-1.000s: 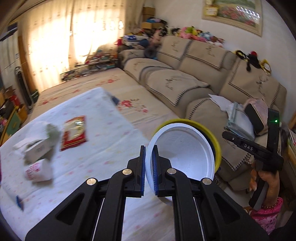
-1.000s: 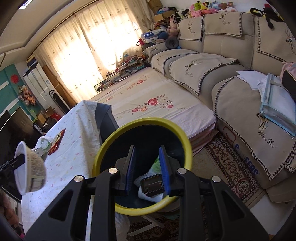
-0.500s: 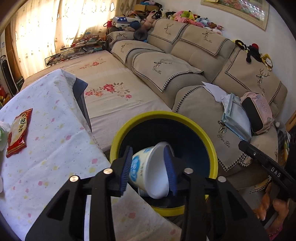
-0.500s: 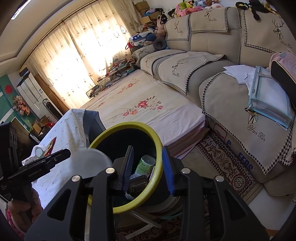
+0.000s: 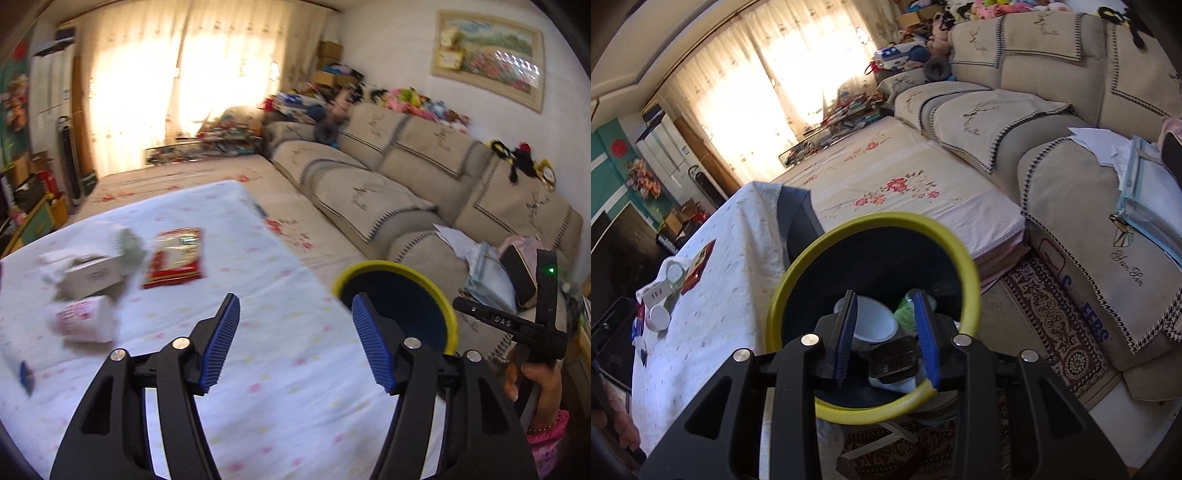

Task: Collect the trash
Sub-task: 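Reach the right gripper to the white supplement bottle and close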

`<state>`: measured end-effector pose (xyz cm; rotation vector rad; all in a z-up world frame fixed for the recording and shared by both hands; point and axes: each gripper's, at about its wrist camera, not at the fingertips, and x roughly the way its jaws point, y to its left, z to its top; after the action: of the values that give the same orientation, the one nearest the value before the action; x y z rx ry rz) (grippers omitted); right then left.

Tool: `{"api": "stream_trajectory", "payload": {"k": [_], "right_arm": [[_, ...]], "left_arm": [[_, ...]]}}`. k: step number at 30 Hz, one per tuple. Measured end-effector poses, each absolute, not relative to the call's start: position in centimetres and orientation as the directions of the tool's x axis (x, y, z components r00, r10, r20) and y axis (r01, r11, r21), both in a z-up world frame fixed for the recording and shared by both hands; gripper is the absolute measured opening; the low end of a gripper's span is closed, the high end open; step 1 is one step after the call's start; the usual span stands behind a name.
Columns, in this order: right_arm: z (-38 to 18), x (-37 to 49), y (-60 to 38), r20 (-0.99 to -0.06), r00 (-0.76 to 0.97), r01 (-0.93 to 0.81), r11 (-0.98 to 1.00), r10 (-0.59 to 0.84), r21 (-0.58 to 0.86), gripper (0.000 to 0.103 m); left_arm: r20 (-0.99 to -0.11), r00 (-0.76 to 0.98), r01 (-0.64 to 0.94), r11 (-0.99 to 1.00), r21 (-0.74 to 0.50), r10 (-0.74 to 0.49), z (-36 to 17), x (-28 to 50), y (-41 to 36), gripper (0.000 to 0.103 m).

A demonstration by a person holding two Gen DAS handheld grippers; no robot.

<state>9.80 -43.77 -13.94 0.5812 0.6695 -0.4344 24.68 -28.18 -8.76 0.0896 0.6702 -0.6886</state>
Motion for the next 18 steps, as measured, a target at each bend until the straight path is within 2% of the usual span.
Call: {"api": "stream_trajectory", "payload": {"k": [15,18], "right_arm": [[-10.8,21.2,-31.7,-0.704,0.709,0.318,0.911,-0.045,0.261,0.034],[-10.1,23.7,-28.6,-0.699,0.715,0.238,0.937,0.010,0.257,0.035]], "left_arm": [[-0.506,0.803,0.342,0.939,-0.044,-0.316,-9.8,28.2,-7.1,0.087],[-0.489,0.818,0.310,0.948,-0.072,-0.304,-10.5,28.3,-4.6,0.088]]}}
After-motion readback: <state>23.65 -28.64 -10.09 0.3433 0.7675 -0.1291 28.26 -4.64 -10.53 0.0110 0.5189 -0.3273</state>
